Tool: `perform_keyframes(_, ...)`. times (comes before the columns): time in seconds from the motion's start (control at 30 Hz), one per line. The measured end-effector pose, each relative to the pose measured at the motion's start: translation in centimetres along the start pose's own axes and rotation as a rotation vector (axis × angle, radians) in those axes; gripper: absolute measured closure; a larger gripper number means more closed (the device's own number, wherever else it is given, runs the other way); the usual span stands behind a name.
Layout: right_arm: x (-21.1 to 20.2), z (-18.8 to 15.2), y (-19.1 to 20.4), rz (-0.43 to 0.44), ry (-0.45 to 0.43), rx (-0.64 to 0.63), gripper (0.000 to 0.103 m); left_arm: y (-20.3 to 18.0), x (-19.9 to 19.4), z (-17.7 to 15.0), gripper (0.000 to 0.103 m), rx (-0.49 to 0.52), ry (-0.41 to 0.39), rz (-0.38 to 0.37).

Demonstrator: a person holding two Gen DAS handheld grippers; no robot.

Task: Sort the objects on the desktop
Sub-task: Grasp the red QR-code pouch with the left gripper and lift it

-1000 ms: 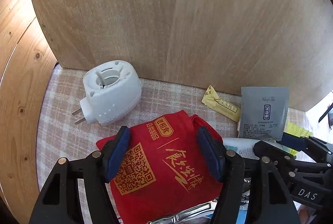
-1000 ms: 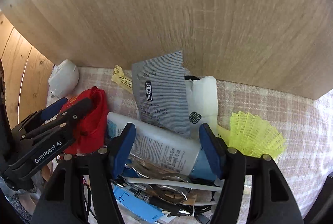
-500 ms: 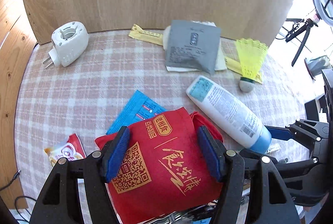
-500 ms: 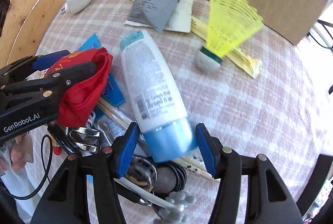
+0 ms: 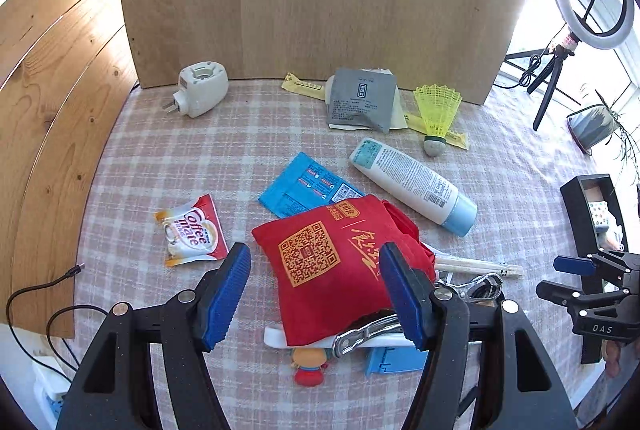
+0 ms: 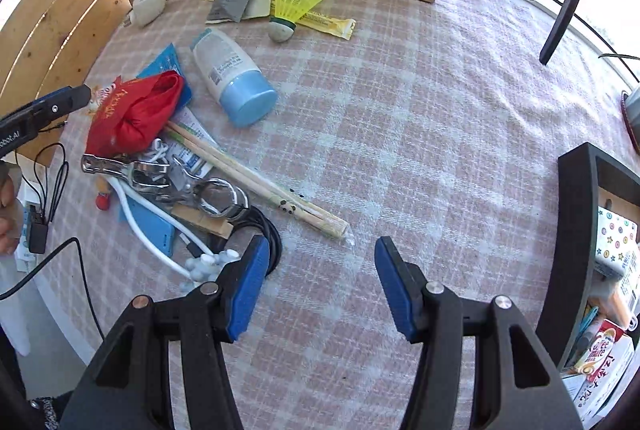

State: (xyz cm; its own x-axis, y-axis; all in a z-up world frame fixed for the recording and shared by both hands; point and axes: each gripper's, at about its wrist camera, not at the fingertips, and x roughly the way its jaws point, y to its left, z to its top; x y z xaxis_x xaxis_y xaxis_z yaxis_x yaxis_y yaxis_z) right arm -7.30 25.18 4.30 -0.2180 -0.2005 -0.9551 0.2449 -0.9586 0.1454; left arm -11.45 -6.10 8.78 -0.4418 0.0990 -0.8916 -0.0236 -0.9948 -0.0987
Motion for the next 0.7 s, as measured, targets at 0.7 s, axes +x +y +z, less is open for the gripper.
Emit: perform_keyframes(0.7, 7.9, 13.1, 12.0, 0.308, 0.167, 0.153, 0.048, 1.1, 4.2, -0.4, 0.029, -0.102, 0.129, -0.182)
